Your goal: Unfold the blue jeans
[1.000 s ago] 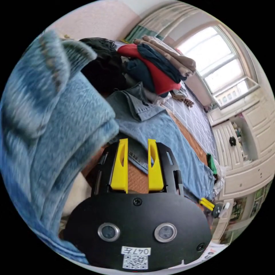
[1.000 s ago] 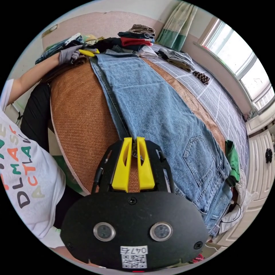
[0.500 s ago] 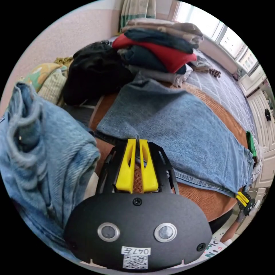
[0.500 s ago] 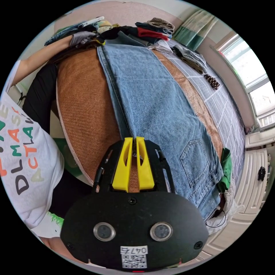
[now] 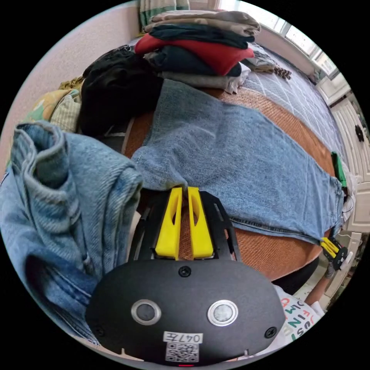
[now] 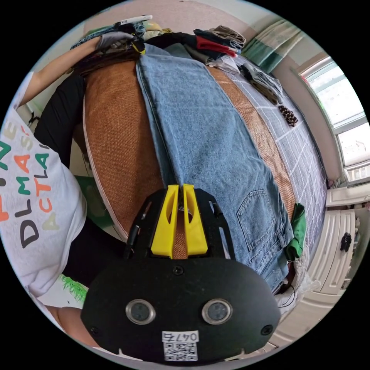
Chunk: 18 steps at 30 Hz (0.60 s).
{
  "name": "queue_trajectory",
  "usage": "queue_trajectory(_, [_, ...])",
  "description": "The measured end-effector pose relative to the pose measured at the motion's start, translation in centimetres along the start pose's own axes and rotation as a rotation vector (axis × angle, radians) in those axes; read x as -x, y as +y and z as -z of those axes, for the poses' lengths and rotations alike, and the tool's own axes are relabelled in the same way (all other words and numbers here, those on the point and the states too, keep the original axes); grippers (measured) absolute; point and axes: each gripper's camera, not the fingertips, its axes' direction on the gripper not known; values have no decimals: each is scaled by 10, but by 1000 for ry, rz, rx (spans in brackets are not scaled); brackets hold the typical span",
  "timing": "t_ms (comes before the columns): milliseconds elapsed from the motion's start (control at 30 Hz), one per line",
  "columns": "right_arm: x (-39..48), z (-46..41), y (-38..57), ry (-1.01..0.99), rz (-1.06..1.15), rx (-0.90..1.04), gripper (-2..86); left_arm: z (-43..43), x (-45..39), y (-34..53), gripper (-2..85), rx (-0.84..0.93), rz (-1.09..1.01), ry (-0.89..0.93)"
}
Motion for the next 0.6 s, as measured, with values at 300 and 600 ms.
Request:
queue_trajectory(300, [-27, -32, 74, -84, -55, -23, 13, 1, -14, 42, 19, 60, -74, -98])
queue_trajectory(600, [-118, -36, 309, -170, -615, -223, 69, 68, 2, 190, 107, -159, -63, 63])
